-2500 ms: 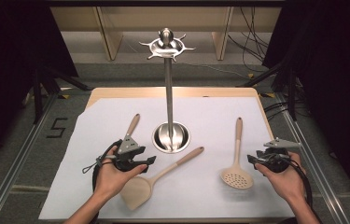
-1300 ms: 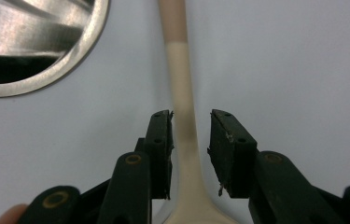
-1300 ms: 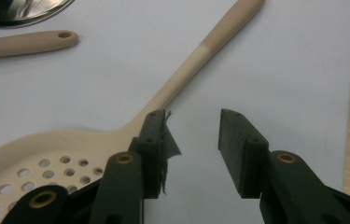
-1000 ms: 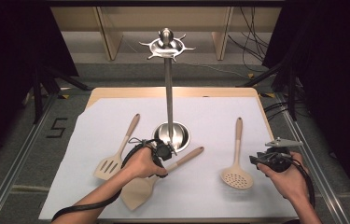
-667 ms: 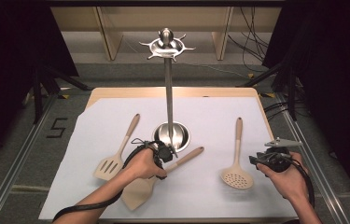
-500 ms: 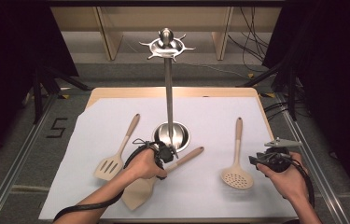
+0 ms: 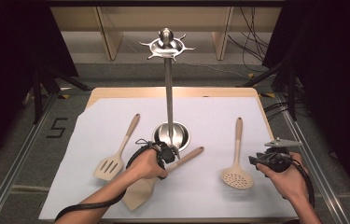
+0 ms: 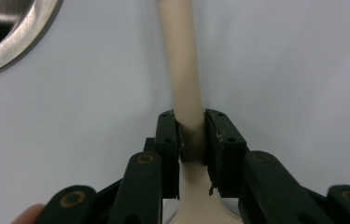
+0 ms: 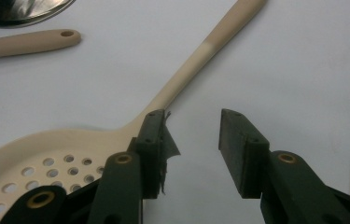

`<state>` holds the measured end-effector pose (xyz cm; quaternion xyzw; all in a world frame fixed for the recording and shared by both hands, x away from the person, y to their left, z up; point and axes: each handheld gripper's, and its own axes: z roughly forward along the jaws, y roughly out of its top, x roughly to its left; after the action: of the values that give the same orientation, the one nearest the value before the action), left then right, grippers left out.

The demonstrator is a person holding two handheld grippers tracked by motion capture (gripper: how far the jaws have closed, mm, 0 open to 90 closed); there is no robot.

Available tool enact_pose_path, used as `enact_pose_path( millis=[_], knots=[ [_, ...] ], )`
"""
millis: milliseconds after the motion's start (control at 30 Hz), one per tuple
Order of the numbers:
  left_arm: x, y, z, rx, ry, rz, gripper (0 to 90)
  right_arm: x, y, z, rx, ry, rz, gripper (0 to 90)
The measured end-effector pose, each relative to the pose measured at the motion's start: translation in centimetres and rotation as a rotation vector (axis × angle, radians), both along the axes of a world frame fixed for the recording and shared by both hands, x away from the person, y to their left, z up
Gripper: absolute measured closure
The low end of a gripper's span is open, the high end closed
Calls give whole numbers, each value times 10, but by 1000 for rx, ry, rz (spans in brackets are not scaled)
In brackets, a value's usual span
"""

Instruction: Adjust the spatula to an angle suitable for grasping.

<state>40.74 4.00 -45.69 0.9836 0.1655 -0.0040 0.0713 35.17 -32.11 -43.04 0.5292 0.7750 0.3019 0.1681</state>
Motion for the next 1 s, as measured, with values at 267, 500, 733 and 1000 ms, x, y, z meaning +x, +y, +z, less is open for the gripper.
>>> enact_pose_path(
  millis=[267, 500, 733, 1000],
  knots=[
    [-2, 2, 1, -34, 7, 17, 776, 0, -1, 0, 9, 1, 1, 621],
    [-8, 8, 3, -97, -41, 62, 778, 0, -2, 1, -3, -19, -8, 622],
    [-18, 16, 16, -247, -91, 135, 778, 0, -4, 2, 2, -28, -20, 623],
    [-34, 32, 35, -416, -187, 269, 778, -2, -3, 3, 18, -32, -41, 624]
  ],
)
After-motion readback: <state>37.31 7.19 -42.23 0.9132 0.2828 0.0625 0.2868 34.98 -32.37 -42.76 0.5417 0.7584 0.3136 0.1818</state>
